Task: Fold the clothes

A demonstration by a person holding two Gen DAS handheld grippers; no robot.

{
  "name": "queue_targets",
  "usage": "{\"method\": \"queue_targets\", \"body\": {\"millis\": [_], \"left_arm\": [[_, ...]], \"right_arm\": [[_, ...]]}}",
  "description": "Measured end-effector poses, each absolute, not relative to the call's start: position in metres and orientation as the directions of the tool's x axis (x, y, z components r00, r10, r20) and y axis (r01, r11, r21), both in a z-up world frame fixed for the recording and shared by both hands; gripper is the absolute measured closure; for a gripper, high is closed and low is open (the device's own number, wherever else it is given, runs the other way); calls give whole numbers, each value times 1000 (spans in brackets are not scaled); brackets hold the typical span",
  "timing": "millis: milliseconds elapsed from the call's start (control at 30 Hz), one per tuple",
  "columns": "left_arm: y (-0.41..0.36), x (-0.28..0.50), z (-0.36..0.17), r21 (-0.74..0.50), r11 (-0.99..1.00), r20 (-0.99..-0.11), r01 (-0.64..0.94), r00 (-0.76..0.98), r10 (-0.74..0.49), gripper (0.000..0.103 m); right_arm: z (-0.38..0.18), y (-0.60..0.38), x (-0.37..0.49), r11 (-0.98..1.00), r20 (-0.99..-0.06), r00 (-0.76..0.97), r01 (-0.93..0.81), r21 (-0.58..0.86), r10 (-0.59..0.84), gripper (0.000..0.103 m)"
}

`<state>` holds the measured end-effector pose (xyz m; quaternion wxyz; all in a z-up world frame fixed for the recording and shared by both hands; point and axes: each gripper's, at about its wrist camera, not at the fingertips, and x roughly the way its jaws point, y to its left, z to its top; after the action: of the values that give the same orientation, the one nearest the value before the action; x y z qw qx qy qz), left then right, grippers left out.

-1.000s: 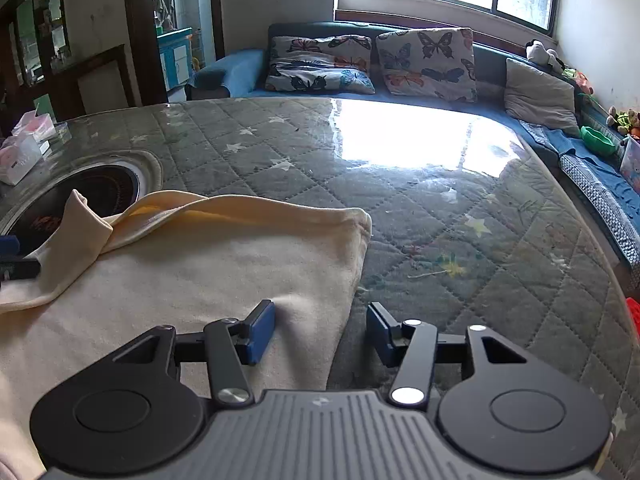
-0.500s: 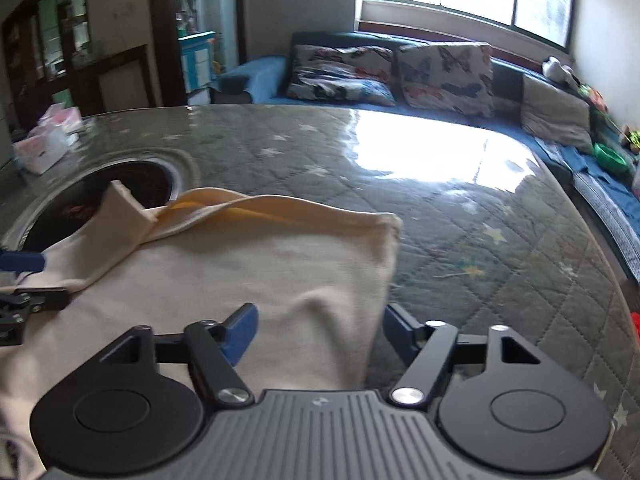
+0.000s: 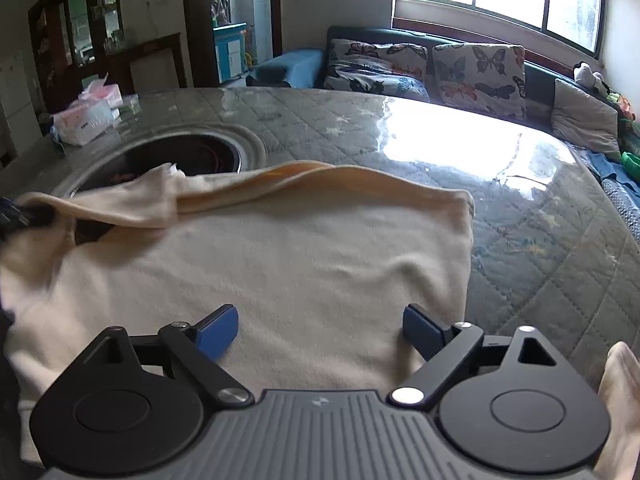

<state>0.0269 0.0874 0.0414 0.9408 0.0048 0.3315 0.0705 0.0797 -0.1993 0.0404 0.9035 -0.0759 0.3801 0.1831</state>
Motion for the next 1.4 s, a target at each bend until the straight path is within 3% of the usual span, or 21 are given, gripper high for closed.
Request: {"method": "queue_targets", "body": {"millis": [167,400,567,633,667,767,900,967,1033,1200,1400], "left_arm": [[134,-1,38,-7,947,-643,-321,727,242,93],[170,-25,21,-49,884,-695,-466,652,305,89],[176,-28,20,-67,864,-697,-498,644,317,70],[163,-29,22,-10,895,-666,-446,671,327,65],[152,-30,23,48,911,-642,-410,686,342,57],[126,-24,22,184,924,-594,-336,711,377,55],[112,-11,23,248,929,-584,-274,723,369,46],[107,-4,21,270,936,-592,-227,728,347,36],[104,4,13,321,928,-593,-190,723,354,34],[107,15,4,385,896,-554,-222,721,417,33],[146,19,9,334,836,-535,-435,642,549,33]], "right_arm": [[37,-198,76,921,-711,652,-388,-13,265,6],[36,-199,75,919,-712,649,-394,-15,267,3],[35,-198,75,919,-712,649,-395,-17,266,2],[35,-198,75,918,-712,650,-395,-19,265,2],[35,-198,75,919,-712,650,-395,-18,265,2],[34,-198,75,919,-710,652,-394,-18,265,1],[34,-198,76,919,-710,652,-394,-19,265,1],[34,-198,76,919,-709,653,-394,-18,266,1],[34,-198,76,919,-709,653,-394,-17,267,1],[33,-199,76,919,-707,655,-393,-15,268,0],[33,-199,75,920,-703,658,-393,-15,270,0]]}}
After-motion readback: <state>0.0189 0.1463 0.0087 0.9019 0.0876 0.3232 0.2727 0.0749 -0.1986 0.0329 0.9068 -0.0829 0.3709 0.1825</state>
